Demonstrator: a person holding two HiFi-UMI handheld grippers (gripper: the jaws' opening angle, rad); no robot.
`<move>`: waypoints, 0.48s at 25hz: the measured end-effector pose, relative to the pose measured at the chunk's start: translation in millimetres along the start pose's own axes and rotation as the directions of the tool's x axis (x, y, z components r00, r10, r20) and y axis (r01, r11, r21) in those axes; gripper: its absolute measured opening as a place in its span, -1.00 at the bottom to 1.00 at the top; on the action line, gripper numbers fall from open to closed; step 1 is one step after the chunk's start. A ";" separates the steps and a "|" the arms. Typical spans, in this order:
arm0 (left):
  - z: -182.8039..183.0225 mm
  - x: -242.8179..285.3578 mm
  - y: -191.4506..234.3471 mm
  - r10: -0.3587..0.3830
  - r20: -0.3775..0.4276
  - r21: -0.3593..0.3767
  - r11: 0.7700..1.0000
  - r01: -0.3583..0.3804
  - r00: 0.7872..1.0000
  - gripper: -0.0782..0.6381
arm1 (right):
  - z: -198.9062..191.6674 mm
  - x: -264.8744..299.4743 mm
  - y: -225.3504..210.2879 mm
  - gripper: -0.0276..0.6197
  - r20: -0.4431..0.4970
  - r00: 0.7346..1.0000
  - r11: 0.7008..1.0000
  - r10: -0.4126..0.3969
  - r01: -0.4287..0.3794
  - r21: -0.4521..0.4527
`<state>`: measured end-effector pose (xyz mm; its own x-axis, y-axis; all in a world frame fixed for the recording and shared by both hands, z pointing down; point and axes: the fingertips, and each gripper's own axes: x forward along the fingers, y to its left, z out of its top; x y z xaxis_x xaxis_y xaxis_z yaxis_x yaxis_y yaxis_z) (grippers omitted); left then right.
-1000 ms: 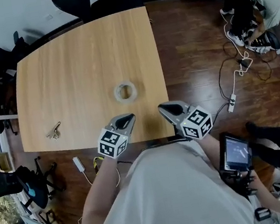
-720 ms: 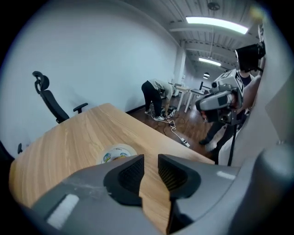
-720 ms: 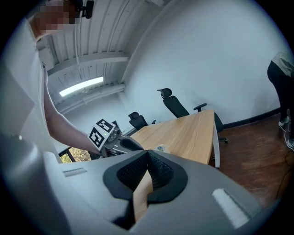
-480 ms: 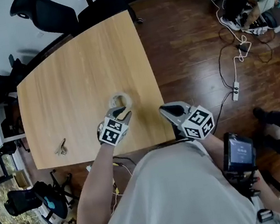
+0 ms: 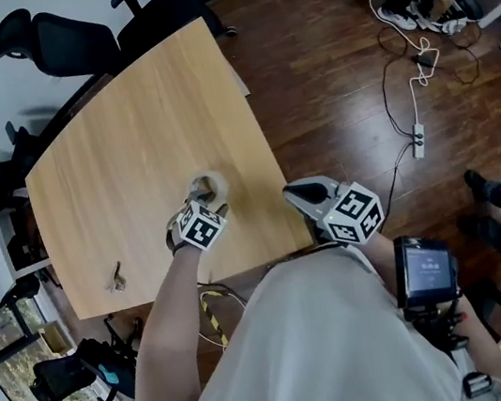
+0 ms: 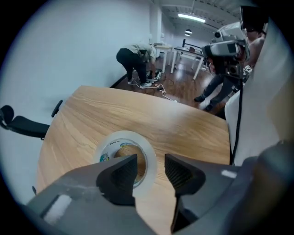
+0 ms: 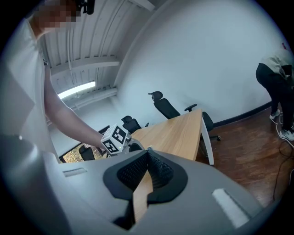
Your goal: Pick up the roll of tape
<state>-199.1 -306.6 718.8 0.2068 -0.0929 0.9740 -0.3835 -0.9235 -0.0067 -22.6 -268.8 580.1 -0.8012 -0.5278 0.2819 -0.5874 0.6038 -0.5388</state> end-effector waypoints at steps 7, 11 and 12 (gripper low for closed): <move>-14.6 36.3 4.9 0.005 -0.201 0.166 0.986 0.029 0.980 -0.48 | -3.7 -24.8 -15.3 -0.90 0.010 0.995 0.995 -0.095 0.094 0.042; -16.9 26.0 4.4 0.044 -0.189 0.168 0.986 -0.012 0.981 -0.51 | -10.7 -26.5 -13.7 -0.90 0.027 0.994 0.994 -0.102 0.101 0.048; -19.7 27.9 2.9 0.035 -0.180 0.163 0.987 -0.005 0.983 -0.51 | -9.9 -28.5 -13.8 -0.90 0.032 0.994 0.994 -0.107 0.105 0.042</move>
<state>-212.2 -304.5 750.4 0.0278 -0.0564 0.9980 -0.2332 -0.9712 -0.0484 7.1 -256.1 587.4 -0.7299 -0.6080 0.3124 -0.6631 0.5190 -0.5394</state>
